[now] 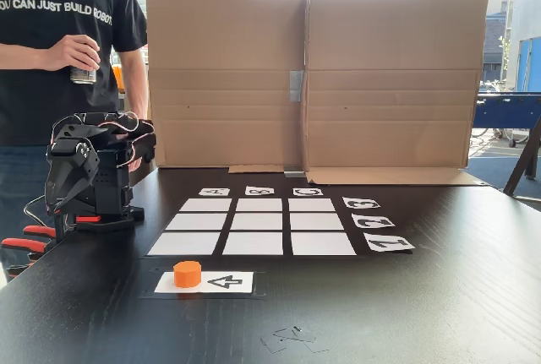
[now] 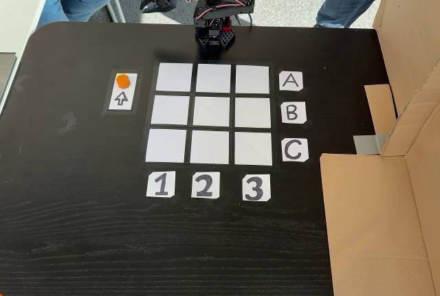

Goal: Pick up the round, orange token and place it in the grid on square A2.

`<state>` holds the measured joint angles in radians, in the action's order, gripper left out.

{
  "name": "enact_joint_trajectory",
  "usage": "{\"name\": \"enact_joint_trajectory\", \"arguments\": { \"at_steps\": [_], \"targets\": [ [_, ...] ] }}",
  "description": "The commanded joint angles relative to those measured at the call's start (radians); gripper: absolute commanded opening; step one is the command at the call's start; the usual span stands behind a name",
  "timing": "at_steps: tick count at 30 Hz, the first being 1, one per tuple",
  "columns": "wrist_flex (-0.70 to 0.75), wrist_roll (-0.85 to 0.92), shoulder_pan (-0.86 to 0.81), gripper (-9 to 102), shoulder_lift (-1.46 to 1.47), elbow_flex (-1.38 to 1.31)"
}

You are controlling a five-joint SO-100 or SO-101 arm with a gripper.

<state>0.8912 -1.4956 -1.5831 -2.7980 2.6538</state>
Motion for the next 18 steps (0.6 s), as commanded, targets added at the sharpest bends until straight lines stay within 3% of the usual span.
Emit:
{"name": "enact_joint_trajectory", "arguments": {
  "at_steps": [1,18],
  "targets": [
    [0.067,0.009,0.028,0,0.155,-0.193],
    [0.423,0.167,0.135,8,0.589,-0.753]
  ]
}}
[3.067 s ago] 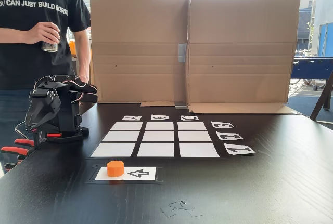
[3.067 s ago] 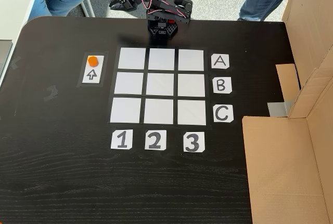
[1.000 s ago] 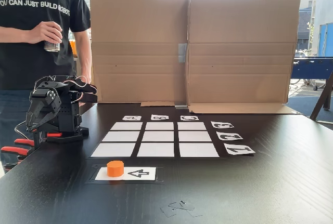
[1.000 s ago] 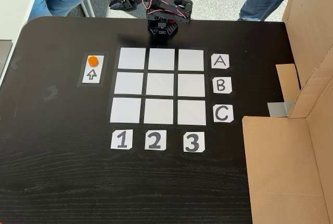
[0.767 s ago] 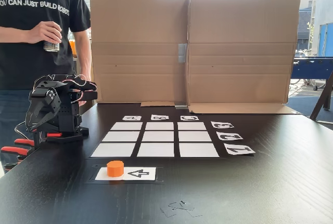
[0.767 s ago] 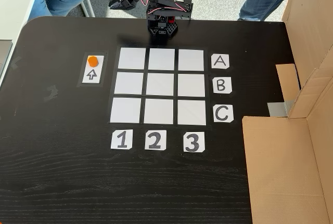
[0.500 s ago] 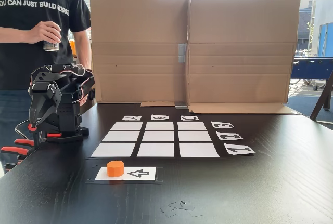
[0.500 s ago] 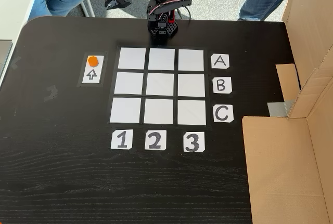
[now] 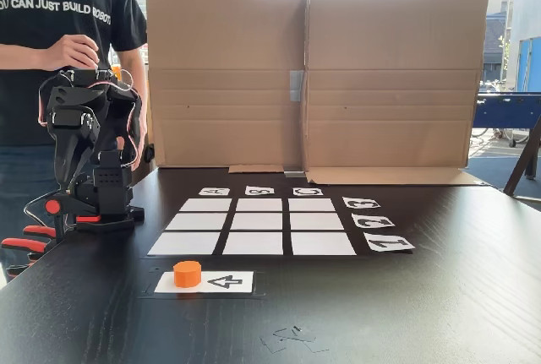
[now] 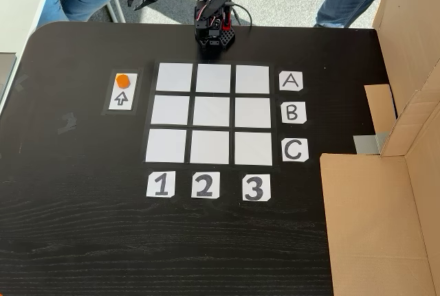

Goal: Pick up the round, orange token and place it in the grid on square A2.

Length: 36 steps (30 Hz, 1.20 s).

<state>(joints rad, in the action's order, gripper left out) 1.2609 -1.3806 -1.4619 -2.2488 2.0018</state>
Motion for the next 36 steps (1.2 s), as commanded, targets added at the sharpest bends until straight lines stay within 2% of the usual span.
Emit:
{"name": "enact_joint_trajectory", "arguments": {
  "at_steps": [1,7,18,26,36],
  "targets": [
    [0.081,0.092,0.017,11,0.058,-0.13],
    [0.166,0.229,0.032,19,0.158,-0.239],
    [0.273,0.523,0.057,22,0.397,-0.492],
    [0.281,0.611,0.078,22,0.526,-0.612],
    [0.291,0.617,0.11,28,0.706,-0.788]
  ]
}}
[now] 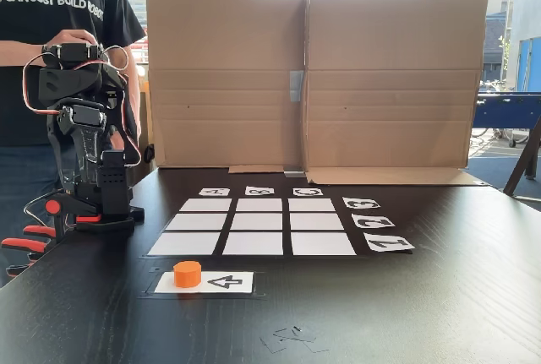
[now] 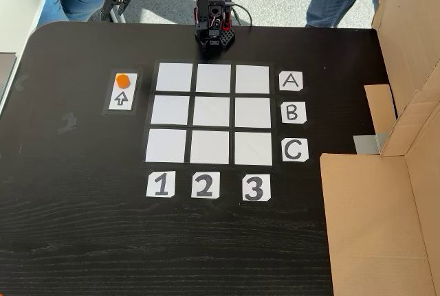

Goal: Pick up the round, orange token and place it in the grid on square A2.

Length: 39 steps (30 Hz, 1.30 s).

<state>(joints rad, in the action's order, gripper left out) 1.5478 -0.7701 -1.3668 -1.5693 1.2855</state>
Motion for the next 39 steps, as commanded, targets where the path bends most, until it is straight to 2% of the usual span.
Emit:
{"name": "enact_joint_trajectory", "arguments": {
  "at_steps": [1,27,31,39],
  "targets": [
    [0.005,0.006,0.021,28,0.044,-0.087],
    [0.006,-0.002,0.247,33,0.255,-0.132],
    [0.003,-0.034,0.262,40,0.296,-0.135],
    [0.0,-0.052,0.291,40,0.359,-0.141]
  ]
}}
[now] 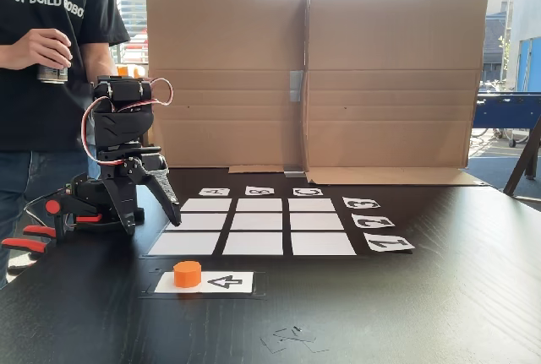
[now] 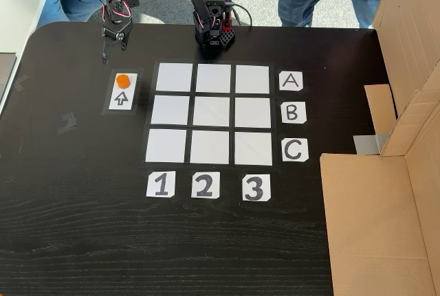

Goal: Pick up the round, orange token and place it in the grid on square A2.

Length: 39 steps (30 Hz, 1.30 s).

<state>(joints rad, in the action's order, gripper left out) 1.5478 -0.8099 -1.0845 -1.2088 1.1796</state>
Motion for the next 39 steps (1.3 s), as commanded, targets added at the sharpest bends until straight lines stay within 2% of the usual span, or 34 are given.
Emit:
{"name": "enact_joint_trajectory", "arguments": {
  "at_steps": [1,21,39],
  "targets": [
    [0.0,-0.012,0.014,40,0.005,-0.035],
    [0.006,-0.012,0.11,40,0.152,-0.123],
    [0.008,-0.032,0.12,40,0.31,-0.227]
  ]
}}
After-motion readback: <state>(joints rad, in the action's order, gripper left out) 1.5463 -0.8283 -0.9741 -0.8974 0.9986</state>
